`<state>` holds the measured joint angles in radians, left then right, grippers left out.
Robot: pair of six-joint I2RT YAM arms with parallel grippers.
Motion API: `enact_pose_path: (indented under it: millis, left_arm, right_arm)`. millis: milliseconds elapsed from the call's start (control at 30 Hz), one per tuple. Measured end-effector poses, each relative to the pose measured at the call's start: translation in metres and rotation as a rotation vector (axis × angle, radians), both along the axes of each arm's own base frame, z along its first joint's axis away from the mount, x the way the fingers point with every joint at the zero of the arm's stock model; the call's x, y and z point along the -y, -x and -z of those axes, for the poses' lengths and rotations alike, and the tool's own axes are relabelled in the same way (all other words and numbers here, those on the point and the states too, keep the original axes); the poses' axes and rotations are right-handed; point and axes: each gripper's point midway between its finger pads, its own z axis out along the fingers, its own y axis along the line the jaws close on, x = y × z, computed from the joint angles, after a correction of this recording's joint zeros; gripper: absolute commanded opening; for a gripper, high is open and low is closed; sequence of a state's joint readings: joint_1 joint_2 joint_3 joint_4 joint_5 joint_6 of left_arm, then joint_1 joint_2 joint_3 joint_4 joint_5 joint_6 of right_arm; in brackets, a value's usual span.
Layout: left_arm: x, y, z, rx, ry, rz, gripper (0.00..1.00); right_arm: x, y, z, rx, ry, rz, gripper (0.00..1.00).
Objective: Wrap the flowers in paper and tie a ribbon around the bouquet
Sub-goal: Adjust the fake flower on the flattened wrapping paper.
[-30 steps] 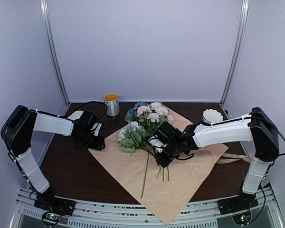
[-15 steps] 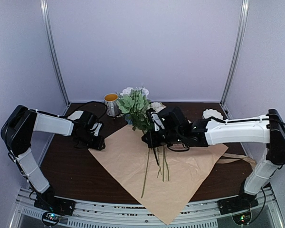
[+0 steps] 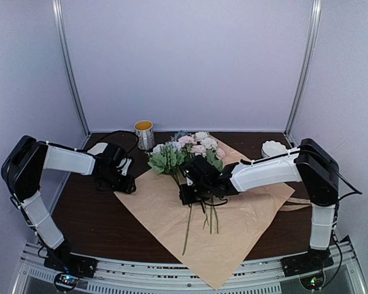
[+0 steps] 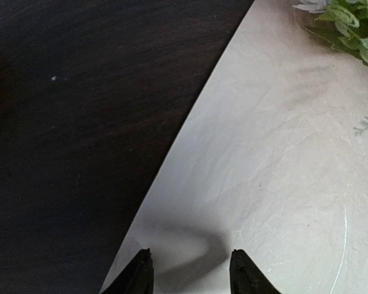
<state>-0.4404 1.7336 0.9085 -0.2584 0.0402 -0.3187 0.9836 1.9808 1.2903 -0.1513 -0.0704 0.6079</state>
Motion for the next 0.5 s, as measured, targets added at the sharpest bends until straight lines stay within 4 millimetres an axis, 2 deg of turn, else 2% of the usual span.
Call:
enact_pose_path:
  millis: [133,267,367,500]
  left_arm:
    - [0.000,0.000,0.000,0.000,-0.001,0.000,0.46]
    - [0.000,0.000,0.000,-0.001,-0.004,0.003,0.45]
    - [0.000,0.000,0.000,0.000,-0.007,0.004,0.45]
    - [-0.001,-0.002,0.000,0.003,-0.011,0.002,0.46]
  right_arm:
    - [0.018,-0.004,0.014,-0.016,0.039,0.029,0.00]
    - [0.046,0.000,0.033,-0.027,0.101,0.067,0.00]
    - [0.058,-0.001,0.037,-0.027,0.118,0.087,0.00]
    - [0.063,-0.009,0.033,-0.015,0.111,0.110,0.03]
